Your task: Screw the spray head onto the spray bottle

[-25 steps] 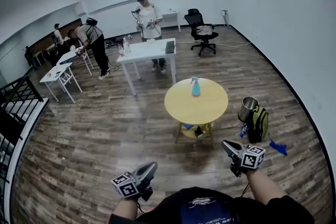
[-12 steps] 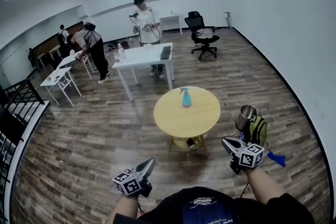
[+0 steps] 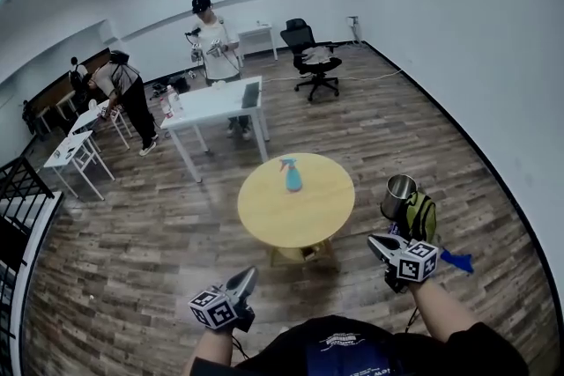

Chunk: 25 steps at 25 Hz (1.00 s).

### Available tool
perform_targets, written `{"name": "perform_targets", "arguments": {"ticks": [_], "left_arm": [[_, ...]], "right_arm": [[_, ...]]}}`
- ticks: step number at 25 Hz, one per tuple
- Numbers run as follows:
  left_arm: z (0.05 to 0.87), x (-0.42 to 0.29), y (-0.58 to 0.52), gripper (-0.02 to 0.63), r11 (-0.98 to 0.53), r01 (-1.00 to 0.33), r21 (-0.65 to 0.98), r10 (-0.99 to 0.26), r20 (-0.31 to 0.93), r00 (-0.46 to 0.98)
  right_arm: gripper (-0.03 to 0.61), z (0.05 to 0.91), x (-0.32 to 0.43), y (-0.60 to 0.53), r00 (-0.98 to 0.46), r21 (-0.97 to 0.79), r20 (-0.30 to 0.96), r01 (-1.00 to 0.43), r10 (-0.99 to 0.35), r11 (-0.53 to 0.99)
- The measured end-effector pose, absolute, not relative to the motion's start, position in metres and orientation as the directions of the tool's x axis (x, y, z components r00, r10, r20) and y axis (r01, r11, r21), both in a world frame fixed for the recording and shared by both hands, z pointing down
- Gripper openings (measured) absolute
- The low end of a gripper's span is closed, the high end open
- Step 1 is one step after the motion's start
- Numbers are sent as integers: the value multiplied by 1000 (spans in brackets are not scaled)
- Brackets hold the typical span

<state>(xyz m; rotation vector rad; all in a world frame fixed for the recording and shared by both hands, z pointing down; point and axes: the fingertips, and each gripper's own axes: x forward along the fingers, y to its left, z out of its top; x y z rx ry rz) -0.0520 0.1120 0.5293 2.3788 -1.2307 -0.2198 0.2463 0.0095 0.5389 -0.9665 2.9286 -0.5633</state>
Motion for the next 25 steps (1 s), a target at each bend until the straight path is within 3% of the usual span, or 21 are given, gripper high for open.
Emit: {"name": "perform_targets", "arguments": {"ticks": [16,25], "left_arm": [[523,-255,-58,8,-606,-645,465,-718,29,695],[541,-300,-126,8,-562,-655,505,-737,54,674]], "right_arm": [[56,540,57,-134,-747,-312,145,-657,-649,686],[115,565,9,-213,-774,-329,211,-632,-597,702]]}}
